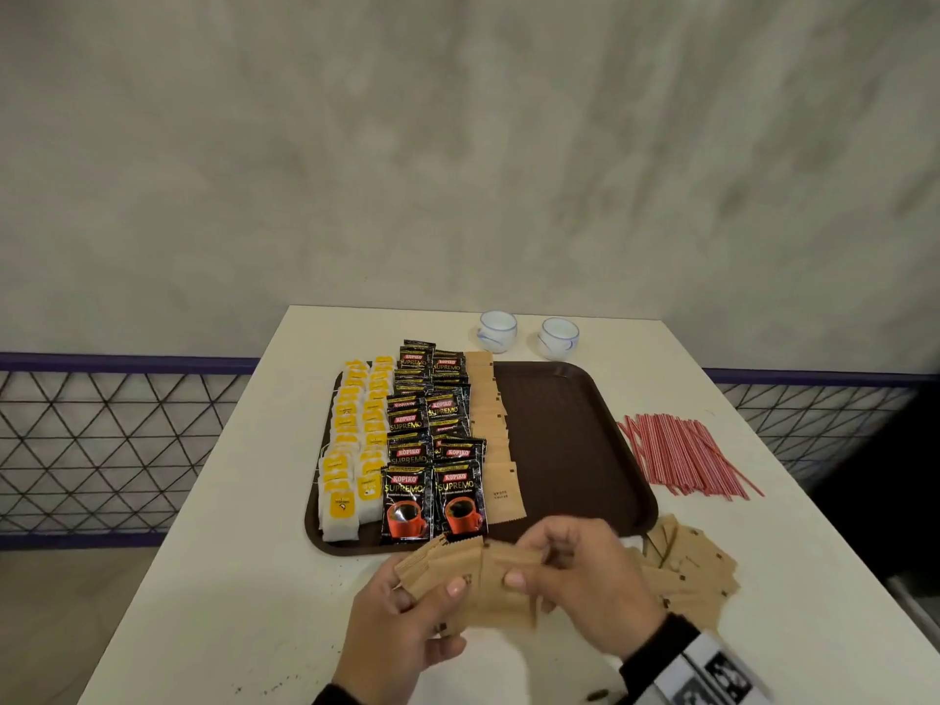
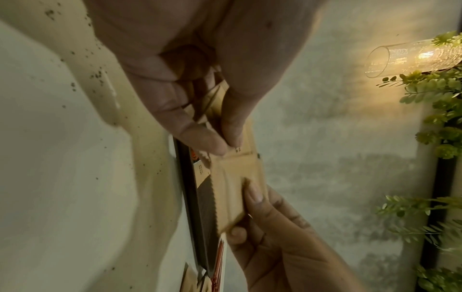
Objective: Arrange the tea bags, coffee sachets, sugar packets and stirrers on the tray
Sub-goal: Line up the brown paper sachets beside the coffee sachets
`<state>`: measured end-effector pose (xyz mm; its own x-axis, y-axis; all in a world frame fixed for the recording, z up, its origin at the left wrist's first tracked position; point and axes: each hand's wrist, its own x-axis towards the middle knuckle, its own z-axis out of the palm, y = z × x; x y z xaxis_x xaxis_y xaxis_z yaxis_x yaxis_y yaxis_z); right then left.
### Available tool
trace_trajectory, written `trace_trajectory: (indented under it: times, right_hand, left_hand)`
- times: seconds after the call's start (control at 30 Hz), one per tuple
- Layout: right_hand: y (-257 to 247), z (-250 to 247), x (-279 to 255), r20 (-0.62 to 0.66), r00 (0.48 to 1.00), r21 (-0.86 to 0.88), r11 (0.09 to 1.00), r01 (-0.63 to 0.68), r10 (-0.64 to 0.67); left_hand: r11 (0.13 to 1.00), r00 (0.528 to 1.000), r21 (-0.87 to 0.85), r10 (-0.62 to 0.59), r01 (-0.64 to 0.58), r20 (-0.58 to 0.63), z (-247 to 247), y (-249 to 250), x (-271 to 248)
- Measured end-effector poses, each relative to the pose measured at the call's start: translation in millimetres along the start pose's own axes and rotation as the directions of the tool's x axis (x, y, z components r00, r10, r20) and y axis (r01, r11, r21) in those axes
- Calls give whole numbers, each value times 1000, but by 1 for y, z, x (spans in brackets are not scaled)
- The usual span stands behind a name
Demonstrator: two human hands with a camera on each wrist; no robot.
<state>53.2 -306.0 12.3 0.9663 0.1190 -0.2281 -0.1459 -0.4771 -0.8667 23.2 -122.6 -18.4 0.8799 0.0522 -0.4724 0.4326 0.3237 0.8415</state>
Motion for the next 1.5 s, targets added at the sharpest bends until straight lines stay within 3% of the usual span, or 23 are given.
trace_trajectory:
  times: [0.13, 0.27, 0.47, 0.63, 0.83, 0.9, 0.97, 1.07, 1.2, 1.33, 1.5]
  right_hand:
    - [3, -33, 39, -222, 974, 63, 998, -27, 41]
    - [12, -29, 86, -194, 979, -129, 988, -89, 63]
    - [16, -2, 111, -169, 984, -279, 955, -101, 55]
    - [24, 8, 113, -253, 967, -329, 939, -100, 15]
    - [17, 1, 94, -269, 963, -284, 957, -62, -18]
    - [7, -3, 71, -189, 981, -179, 984, 11, -46]
    - [-1, -4, 42, 11, 999, -24, 999, 45, -45]
    - [-1, 3, 4, 218, 976, 38, 999, 23, -31]
    - [10, 8, -12, 154, 986, 77, 994, -71, 59]
    - [13, -6, -12, 159, 987, 114, 993, -44, 26]
    - [16, -33, 19, -150, 986, 138, 989, -55, 76]
  left_hand:
    - [999, 999, 35, -23, 24, -23, -11, 1, -1]
    - [998, 998, 19, -52, 52, -33, -14, -1, -3]
    - [998, 999, 50, -22, 24, -33, -24, -4, -4]
    - [999, 999, 51, -6, 8, -53, -27, -6, -4]
    - [998, 999, 61, 11, -8, -42, -18, -9, 0]
    - [997, 999, 76, 26, -22, -44, -13, -9, 3]
    - [995, 997, 92, 53, -48, -52, -6, -10, 5]
    - [989, 994, 114, 103, -98, -31, 2, -10, 6]
    - [990, 996, 106, 87, -89, 21, 9, -10, 2]
    - [993, 996, 91, 72, -76, 46, 10, -10, -2]
    - [996, 998, 55, 66, -65, -22, -2, -8, -4]
